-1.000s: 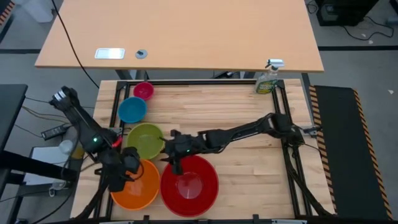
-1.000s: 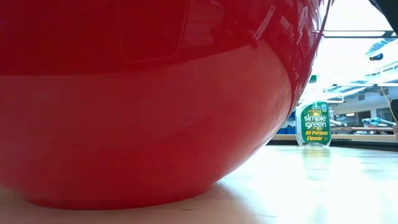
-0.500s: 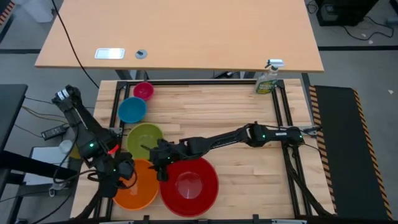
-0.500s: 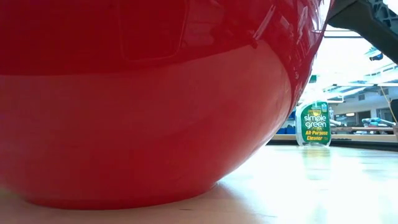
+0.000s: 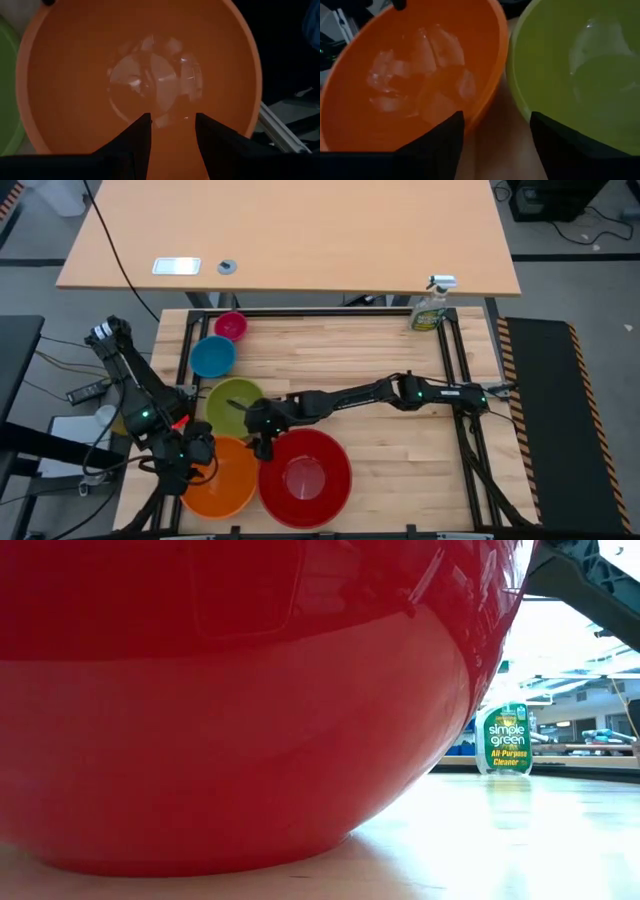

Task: Nest bowls inside each other
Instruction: Stack the orange bowl on the red bowl

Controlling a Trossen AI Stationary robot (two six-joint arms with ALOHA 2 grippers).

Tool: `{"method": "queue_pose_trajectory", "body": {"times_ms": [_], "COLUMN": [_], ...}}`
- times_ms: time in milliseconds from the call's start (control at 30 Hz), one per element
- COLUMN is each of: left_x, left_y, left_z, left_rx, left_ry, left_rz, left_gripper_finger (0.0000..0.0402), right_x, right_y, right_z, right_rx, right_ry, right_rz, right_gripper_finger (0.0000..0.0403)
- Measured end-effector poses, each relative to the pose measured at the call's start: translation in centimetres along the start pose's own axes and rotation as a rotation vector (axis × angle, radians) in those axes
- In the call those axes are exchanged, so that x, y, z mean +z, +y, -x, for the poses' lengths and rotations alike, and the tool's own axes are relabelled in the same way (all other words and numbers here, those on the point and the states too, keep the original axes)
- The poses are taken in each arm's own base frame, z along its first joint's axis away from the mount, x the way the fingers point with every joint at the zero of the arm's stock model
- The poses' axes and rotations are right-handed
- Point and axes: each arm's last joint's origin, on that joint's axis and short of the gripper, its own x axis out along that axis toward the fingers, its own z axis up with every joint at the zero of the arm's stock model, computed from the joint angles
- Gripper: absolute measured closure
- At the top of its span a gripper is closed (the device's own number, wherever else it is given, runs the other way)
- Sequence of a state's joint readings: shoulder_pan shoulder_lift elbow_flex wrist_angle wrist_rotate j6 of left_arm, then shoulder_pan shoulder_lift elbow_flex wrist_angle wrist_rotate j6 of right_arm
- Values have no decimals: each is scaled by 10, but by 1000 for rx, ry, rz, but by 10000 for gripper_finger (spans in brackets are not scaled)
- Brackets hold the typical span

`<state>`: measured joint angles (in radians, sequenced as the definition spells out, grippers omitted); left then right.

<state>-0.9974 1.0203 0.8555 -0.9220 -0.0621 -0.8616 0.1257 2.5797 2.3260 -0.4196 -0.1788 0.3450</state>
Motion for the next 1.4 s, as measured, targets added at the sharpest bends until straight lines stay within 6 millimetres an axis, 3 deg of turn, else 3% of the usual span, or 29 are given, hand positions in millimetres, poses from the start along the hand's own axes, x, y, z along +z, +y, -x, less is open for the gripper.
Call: {"method": "queue_pose_trajectory", "body": {"times_ms": [433, 1200, 1300, 1400], "left_x": [1, 1, 1, 0], "left_y": [0, 0, 0, 0], "left_z": [0, 0, 0, 0], "left_rx": [16, 15, 14, 13], "left_ry": [-18, -16, -16, -15], "left_rz": [8, 11, 18, 27], "left_gripper_finger": [246, 246, 246, 246], "right_x": [3, 13, 16, 15], "right_y": [-1, -42, -37, -19], "right_z": [2, 11, 14, 14], "right_rx": [28, -37, -19, -19], "right_ry": [-6, 6, 13, -3], "right_rz": [42, 9, 32, 70], "right_gripper_finger": [181, 182, 182, 182]}}
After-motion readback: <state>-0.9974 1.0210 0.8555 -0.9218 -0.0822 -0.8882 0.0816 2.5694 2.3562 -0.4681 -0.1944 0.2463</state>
